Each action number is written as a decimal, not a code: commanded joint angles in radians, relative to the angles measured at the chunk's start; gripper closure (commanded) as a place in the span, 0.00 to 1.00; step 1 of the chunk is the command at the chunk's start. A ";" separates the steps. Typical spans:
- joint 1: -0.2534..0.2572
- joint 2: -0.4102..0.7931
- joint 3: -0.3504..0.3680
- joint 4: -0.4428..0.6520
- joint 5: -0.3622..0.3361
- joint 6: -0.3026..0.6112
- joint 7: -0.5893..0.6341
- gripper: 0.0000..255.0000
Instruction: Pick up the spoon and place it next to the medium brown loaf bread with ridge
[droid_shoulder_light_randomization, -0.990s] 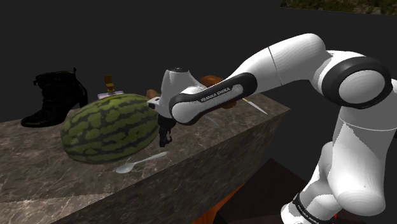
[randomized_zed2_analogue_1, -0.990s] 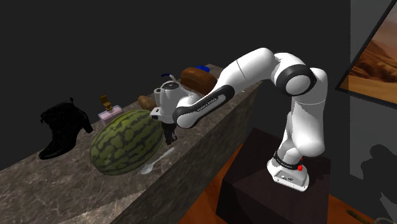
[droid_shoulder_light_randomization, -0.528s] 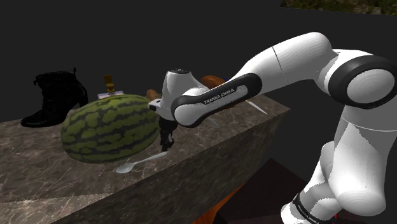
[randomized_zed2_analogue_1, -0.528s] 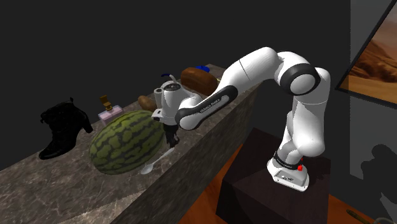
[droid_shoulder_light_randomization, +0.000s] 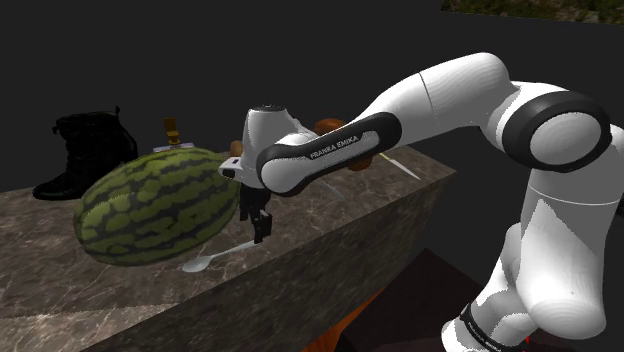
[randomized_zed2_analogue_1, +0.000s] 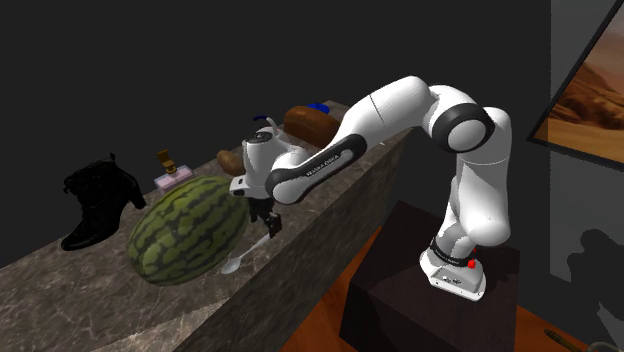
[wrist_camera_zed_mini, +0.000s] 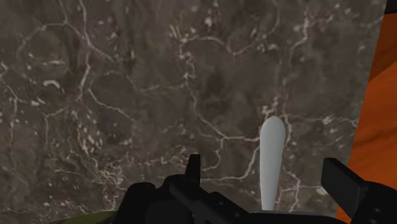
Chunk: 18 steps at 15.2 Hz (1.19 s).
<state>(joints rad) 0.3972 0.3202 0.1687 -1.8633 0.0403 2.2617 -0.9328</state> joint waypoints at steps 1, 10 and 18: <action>0.015 0.029 0.013 -0.007 -0.001 0.013 -0.004 0.00; 0.022 0.041 0.007 -0.012 0.000 0.030 -0.005 0.00; 0.019 0.071 0.003 0.040 -0.006 0.008 -0.010 1.00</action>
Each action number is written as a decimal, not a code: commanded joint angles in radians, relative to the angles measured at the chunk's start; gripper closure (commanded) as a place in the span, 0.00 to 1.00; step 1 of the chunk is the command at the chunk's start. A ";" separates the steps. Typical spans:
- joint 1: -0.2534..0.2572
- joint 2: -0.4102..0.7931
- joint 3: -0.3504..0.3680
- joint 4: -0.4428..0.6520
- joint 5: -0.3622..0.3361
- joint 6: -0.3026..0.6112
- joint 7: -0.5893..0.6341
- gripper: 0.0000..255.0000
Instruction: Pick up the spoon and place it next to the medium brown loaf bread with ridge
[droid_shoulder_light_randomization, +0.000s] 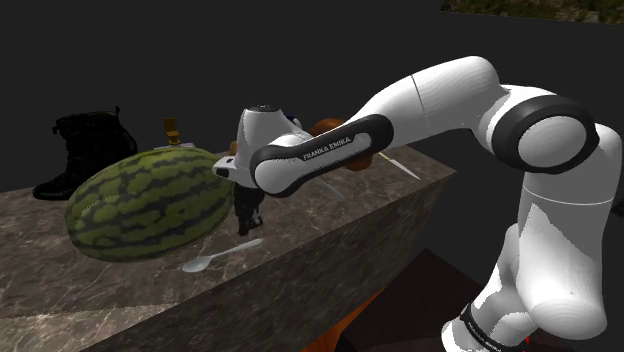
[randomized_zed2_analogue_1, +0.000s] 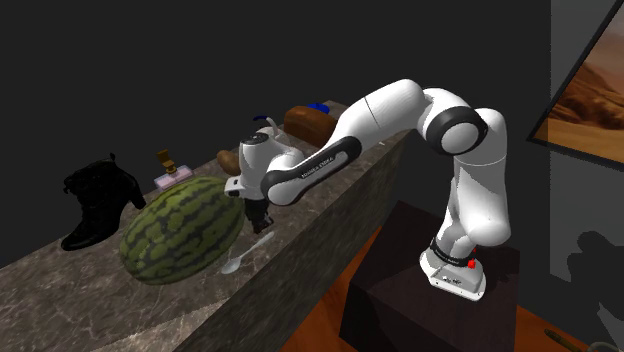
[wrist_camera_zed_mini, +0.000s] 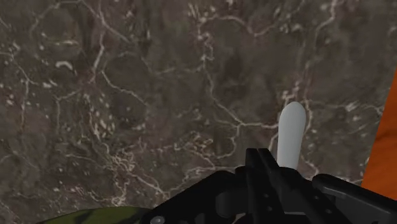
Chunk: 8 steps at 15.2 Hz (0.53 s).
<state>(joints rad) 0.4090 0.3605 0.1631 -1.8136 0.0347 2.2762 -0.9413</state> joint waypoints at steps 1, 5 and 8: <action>0.008 0.036 0.008 -0.009 -0.001 -0.002 -0.002 1.00; 0.041 -0.036 0.003 -0.044 -0.037 0.054 0.062 0.00; 0.100 -0.074 0.002 -0.091 -0.100 0.119 0.158 0.00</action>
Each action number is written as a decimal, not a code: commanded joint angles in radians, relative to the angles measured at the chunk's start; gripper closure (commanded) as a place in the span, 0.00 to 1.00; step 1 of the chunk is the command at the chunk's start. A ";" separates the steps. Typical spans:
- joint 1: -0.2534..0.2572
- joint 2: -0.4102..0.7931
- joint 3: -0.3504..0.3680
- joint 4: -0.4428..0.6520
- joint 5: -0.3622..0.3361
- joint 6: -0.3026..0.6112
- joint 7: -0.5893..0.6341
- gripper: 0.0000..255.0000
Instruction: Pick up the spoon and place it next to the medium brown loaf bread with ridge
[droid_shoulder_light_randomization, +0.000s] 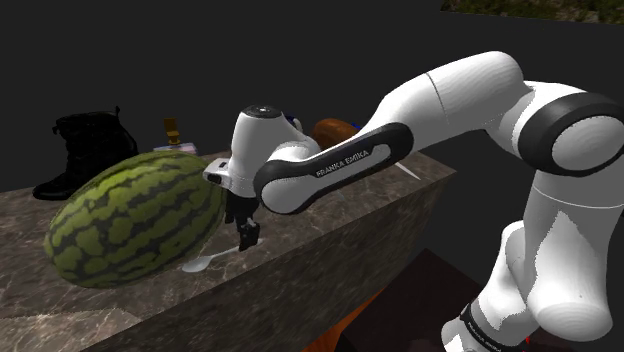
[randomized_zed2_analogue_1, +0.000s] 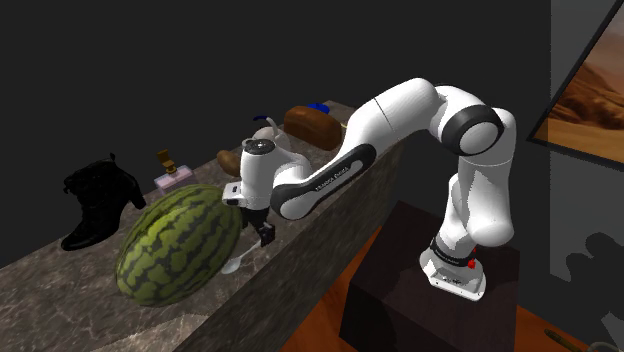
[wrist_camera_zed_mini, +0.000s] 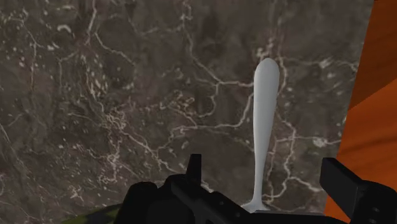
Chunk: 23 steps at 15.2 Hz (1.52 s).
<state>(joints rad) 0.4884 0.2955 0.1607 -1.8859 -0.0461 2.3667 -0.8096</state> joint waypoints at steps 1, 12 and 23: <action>0.022 0.001 0.004 -0.019 -0.022 0.038 0.028 0.00; 0.031 0.067 -0.006 -0.016 -0.036 0.100 0.038 0.00; 0.030 0.064 -0.006 -0.016 -0.034 0.096 0.034 1.00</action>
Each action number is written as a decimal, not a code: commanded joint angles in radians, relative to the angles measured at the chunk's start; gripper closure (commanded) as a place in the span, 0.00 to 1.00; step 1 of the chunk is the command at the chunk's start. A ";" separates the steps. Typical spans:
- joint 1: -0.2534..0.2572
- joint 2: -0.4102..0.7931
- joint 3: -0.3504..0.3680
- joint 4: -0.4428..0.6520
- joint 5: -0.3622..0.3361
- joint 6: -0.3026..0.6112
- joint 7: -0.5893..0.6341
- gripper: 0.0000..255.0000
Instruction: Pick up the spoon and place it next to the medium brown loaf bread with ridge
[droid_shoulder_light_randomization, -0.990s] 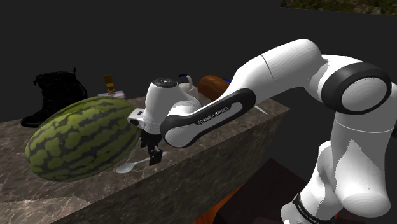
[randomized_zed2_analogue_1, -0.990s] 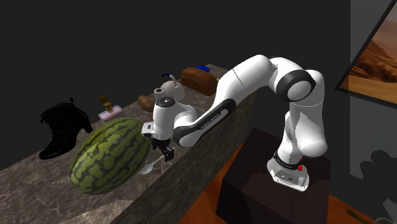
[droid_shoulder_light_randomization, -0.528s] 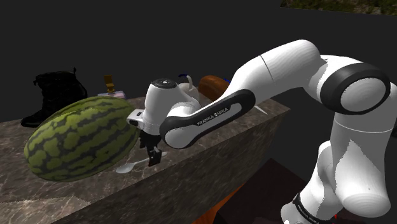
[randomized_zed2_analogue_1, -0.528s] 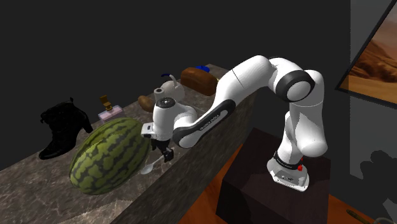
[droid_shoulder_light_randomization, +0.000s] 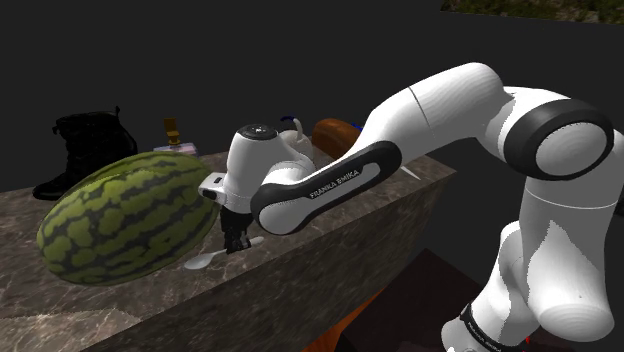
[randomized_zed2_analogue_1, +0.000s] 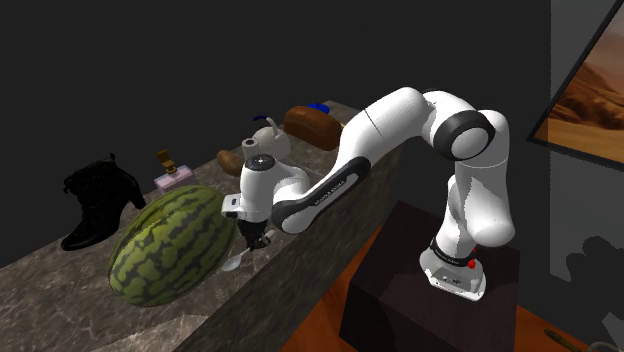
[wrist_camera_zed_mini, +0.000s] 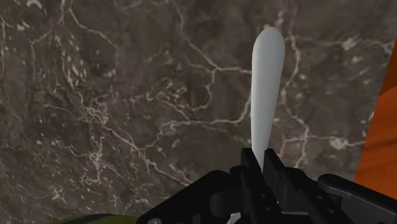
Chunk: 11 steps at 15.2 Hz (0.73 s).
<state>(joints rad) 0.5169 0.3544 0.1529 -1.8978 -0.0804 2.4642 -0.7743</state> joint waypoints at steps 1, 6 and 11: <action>0.002 0.007 0.002 -0.001 -0.001 -0.002 0.000 1.00; 0.001 -0.021 0.005 0.012 0.006 -0.042 -0.003 1.00; -0.002 -0.054 0.008 0.037 0.015 -0.099 -0.009 1.00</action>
<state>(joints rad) 0.5148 0.3078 0.1597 -1.8700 -0.0667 2.3746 -0.7824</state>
